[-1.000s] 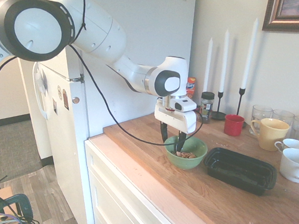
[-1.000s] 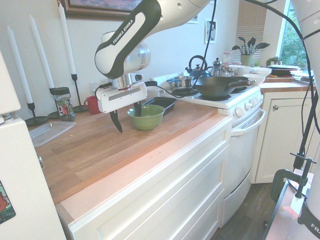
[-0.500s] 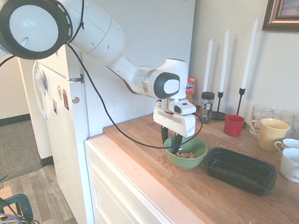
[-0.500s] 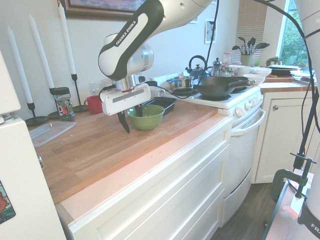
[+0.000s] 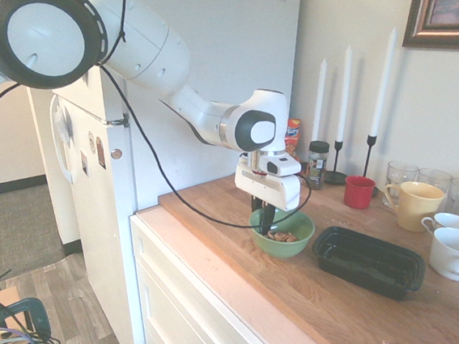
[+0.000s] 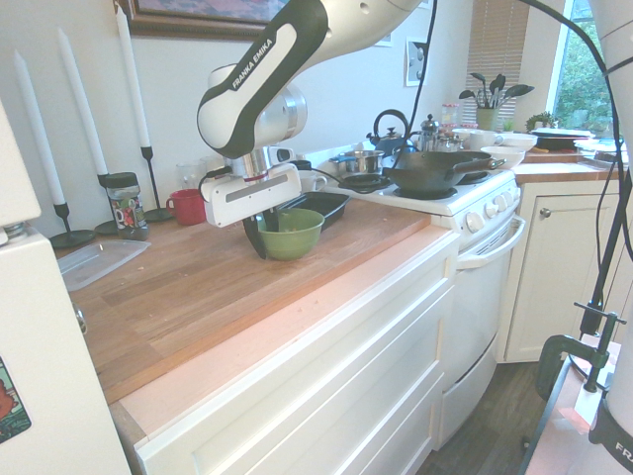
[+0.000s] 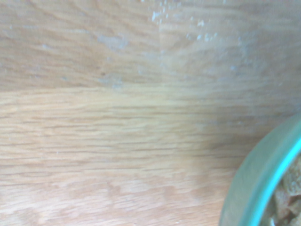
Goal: Pour the cereal into the box
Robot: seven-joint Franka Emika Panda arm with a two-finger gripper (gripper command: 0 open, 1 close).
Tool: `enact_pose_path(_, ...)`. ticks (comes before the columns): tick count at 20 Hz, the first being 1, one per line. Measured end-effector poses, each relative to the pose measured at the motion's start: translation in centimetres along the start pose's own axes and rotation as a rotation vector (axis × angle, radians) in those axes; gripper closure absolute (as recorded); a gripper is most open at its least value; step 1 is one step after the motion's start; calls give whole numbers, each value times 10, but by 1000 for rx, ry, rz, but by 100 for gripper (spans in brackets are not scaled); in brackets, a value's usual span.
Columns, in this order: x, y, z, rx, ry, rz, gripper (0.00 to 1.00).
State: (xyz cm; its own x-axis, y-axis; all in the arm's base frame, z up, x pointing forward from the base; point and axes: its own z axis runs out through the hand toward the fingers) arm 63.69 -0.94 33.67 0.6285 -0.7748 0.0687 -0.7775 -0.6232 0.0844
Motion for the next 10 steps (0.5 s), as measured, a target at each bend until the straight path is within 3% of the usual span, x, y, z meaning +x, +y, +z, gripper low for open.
enact_pose_path(10, -9, -7, -28, 34, 18, -15, 100)
